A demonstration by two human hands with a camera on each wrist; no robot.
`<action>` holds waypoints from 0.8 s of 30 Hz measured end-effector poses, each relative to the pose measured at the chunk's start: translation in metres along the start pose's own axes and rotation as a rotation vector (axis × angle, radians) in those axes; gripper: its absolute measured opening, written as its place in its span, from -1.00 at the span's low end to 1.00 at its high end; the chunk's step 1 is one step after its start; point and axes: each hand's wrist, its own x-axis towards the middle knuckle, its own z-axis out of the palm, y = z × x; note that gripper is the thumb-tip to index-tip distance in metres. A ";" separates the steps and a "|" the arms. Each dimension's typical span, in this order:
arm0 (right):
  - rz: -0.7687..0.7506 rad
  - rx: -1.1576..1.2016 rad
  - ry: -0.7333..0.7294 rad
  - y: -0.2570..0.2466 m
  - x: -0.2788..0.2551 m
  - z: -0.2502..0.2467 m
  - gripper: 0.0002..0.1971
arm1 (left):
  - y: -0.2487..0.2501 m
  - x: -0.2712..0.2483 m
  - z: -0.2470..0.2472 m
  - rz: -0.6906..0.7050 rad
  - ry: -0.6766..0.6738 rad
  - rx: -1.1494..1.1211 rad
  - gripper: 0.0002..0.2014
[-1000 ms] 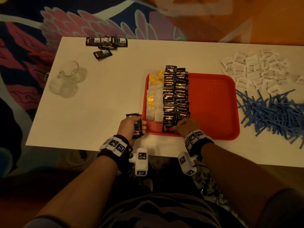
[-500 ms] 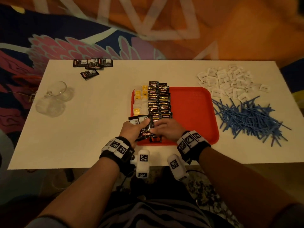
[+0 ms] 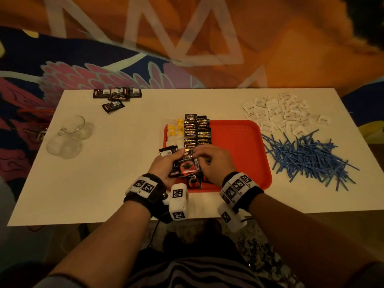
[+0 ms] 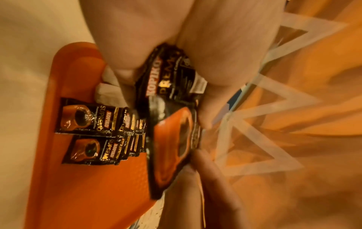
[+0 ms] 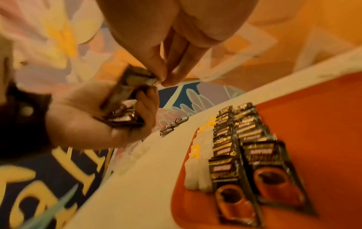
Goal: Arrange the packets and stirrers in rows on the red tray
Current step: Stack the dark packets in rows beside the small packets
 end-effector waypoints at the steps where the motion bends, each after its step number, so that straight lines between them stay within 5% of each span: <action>1: 0.083 0.090 0.017 0.000 0.000 0.001 -0.79 | 0.001 0.002 -0.001 0.062 0.050 0.024 -0.51; 5: 0.394 0.295 -0.160 0.000 0.003 0.005 -0.76 | 0.000 0.008 0.000 0.156 0.097 0.110 -0.68; 10: 0.379 0.199 -0.244 0.006 0.006 0.008 -0.91 | -0.005 0.012 0.003 0.073 0.112 0.100 -0.72; 16: 0.377 0.072 -0.309 0.012 0.009 0.006 -0.83 | -0.019 0.022 0.003 0.093 0.139 0.131 -0.77; 24: 0.490 0.235 -0.366 0.034 0.003 0.007 -0.88 | -0.036 0.029 -0.001 0.079 0.146 0.163 -0.76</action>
